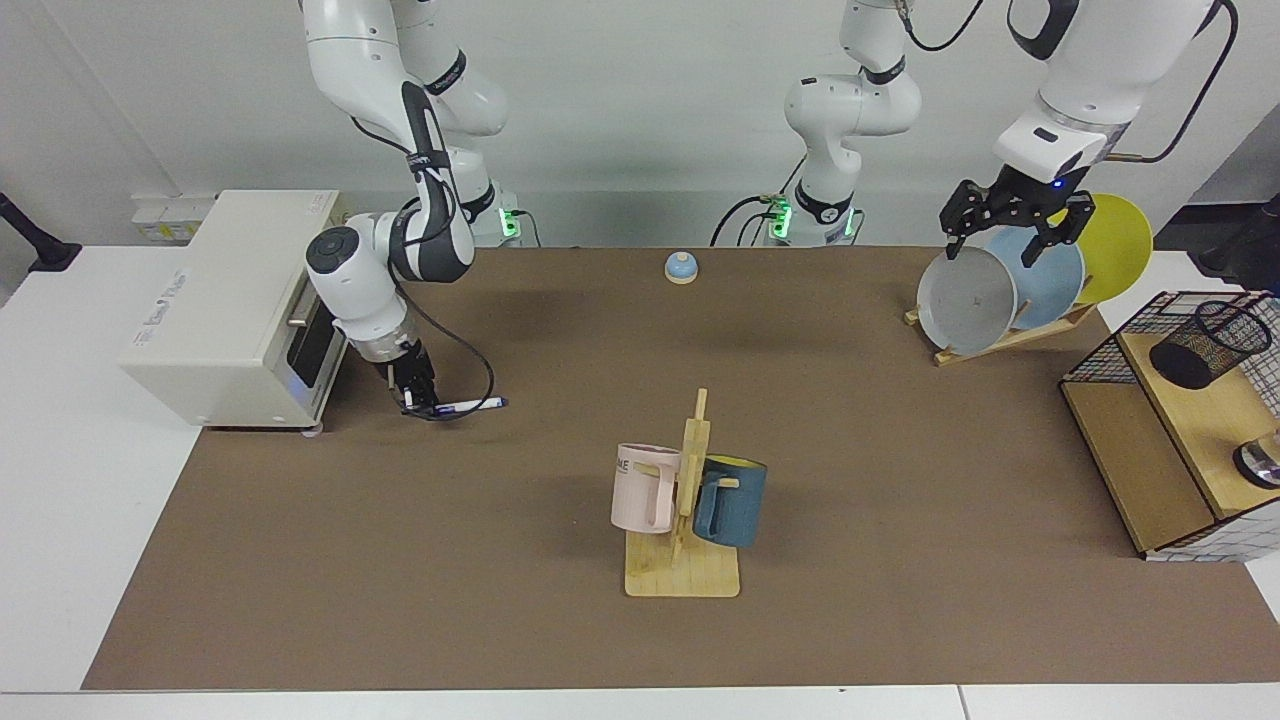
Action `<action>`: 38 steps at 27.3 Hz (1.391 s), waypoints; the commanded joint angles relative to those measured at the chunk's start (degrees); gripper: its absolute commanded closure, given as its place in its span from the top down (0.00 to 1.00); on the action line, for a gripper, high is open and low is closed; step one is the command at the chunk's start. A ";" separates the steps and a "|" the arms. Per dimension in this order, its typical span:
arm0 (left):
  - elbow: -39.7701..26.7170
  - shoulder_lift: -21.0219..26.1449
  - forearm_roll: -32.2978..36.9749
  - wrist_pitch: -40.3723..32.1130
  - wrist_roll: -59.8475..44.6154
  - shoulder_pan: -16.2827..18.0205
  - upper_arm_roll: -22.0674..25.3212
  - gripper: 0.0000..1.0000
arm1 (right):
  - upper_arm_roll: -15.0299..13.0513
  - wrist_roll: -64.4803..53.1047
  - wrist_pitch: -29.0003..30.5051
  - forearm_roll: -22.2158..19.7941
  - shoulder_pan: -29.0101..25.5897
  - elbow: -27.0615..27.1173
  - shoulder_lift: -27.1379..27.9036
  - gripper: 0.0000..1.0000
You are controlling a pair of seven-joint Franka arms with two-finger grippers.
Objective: Put markers into pen holder
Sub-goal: 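Close the right gripper on the white marker's body, then lift the marker toward the middle while the left gripper reaches it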
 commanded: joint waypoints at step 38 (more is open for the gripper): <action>-0.21 0.15 -8.14 5.15 32.41 -1.68 -6.41 1.00 | 1.02 11.00 -32.53 9.43 19.47 25.23 -8.34 0.00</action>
